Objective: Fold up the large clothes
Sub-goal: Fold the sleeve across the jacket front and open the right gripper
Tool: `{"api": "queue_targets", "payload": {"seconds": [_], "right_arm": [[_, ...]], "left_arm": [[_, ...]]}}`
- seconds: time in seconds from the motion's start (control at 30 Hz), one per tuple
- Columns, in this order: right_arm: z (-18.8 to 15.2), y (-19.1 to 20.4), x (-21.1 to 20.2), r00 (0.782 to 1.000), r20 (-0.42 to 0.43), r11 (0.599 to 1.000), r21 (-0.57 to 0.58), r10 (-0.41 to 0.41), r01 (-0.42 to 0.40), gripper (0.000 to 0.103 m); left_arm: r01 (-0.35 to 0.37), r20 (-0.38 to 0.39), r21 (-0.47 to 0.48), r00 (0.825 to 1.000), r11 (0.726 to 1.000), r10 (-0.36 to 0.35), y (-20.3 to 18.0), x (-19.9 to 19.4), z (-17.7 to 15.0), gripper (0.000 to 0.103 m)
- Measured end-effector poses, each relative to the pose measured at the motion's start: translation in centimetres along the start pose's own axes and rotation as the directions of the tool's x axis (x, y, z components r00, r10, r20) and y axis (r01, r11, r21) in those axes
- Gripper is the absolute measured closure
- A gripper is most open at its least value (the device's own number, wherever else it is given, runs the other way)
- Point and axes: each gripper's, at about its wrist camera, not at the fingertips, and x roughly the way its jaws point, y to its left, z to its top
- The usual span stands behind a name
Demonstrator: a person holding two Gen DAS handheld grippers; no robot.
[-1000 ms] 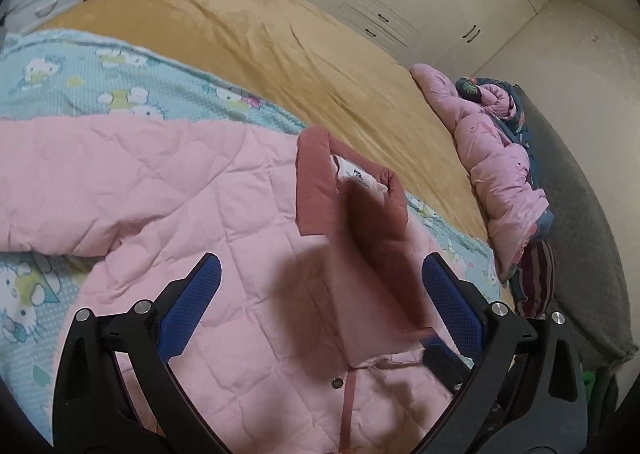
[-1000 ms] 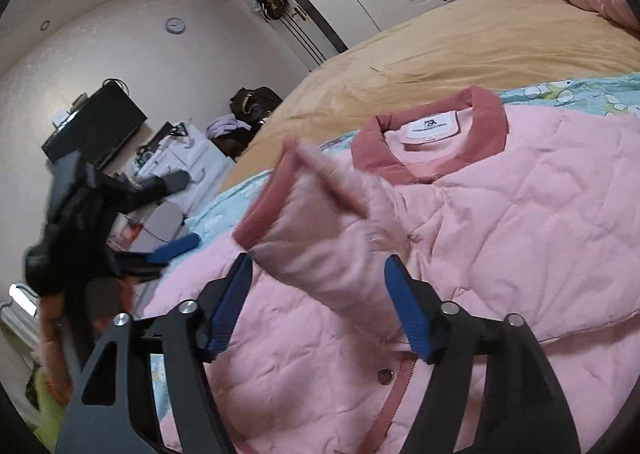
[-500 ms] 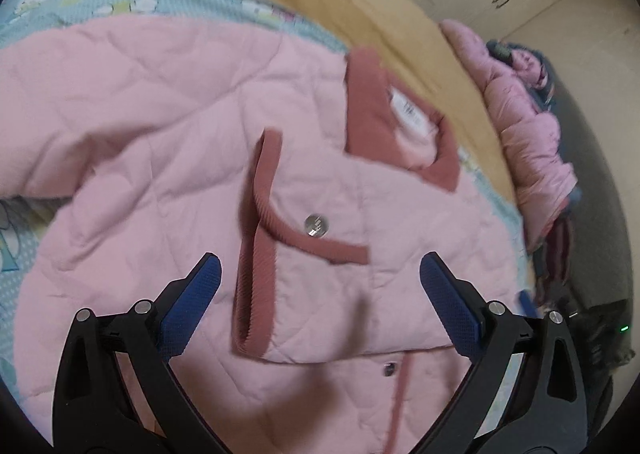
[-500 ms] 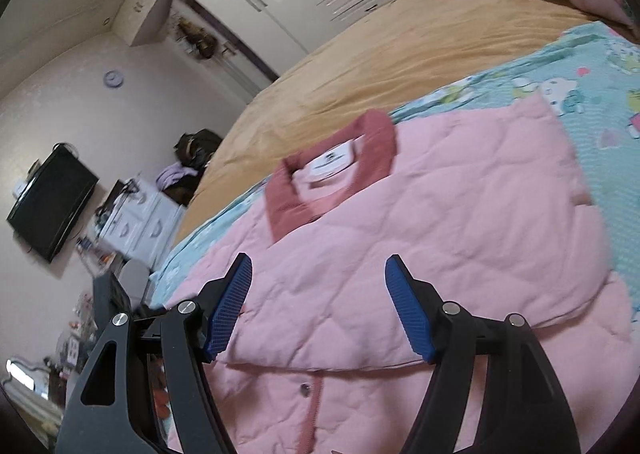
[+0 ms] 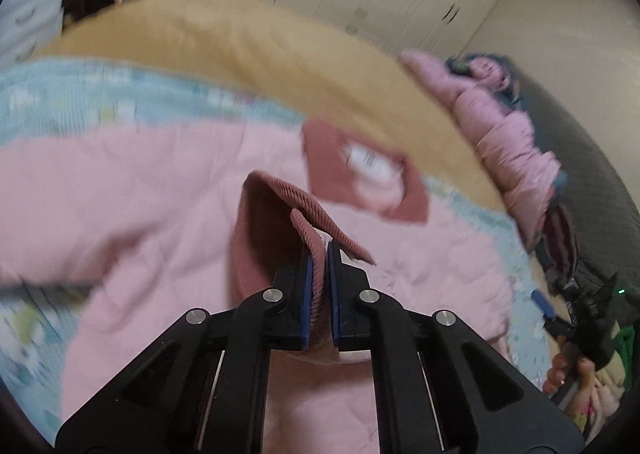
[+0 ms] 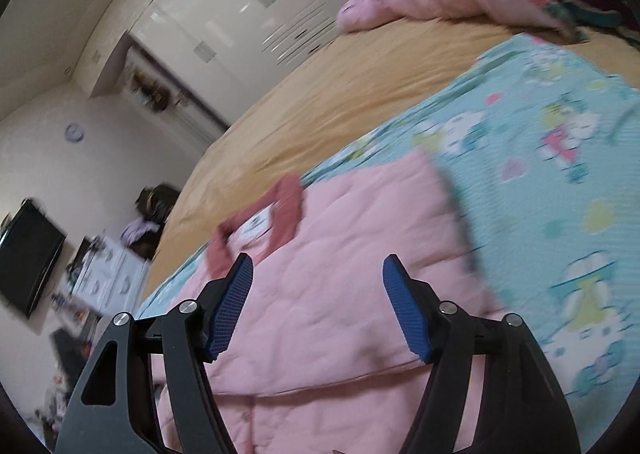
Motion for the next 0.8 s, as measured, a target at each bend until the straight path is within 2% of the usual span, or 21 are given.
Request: {"api": "queue_targets", "payload": {"seconds": [0.1, 0.2, 0.3, 0.5, 0.57, 0.67, 0.8], "right_arm": [[0.1, -0.6, 0.2, 0.999, 0.007, 0.999, -0.012, -0.043, 0.043, 0.042], [-0.5, 1.0, 1.3, 0.996, -0.012, 0.99, -0.114, -0.086, 0.085, 0.043], [-1.7, 3.1, 2.9, 0.994, -0.05, 0.975, -0.204, -0.096, 0.084, 0.043], [-3.7, 4.1, 6.2, 0.98, -0.125, 0.954, -0.277, -0.155, 0.116, 0.043], [-3.9, 4.0, 6.7, 0.972, -0.134, 0.944, -0.297, -0.191, 0.144, 0.042], [-4.4, 2.3, 8.4, 0.945, -0.204, 0.939, -0.286, -0.256, 0.193, 0.042], [-4.9, 0.8, 9.6, 0.935, -0.239, 0.95, -0.235, -0.263, 0.207, 0.044]], "left_arm": [[-0.014, 0.042, 0.03, 0.999, 0.999, 0.013, -0.3, -0.9, 0.8, 0.102], [-0.069, 0.008, 0.044, 0.998, 0.997, 0.068, 0.7, 0.6, 0.1, 0.102], [-0.137, -0.033, 0.073, 0.99, 0.988, 0.14, 1.9, 2.4, -1.3, 0.101], [-0.172, -0.086, 0.064, 0.98, 0.983, 0.177, 3.8, 3.9, -3.2, 0.101], [-0.18, -0.1, 0.065, 0.978, 0.982, 0.185, 4.1, 4.3, -3.4, 0.101], [-0.183, -0.117, 0.059, 0.975, 0.981, 0.189, 4.7, 5.0, -3.7, 0.101], [-0.182, -0.136, 0.051, 0.973, 0.982, 0.187, 5.0, 5.7, -4.3, 0.099]]}}
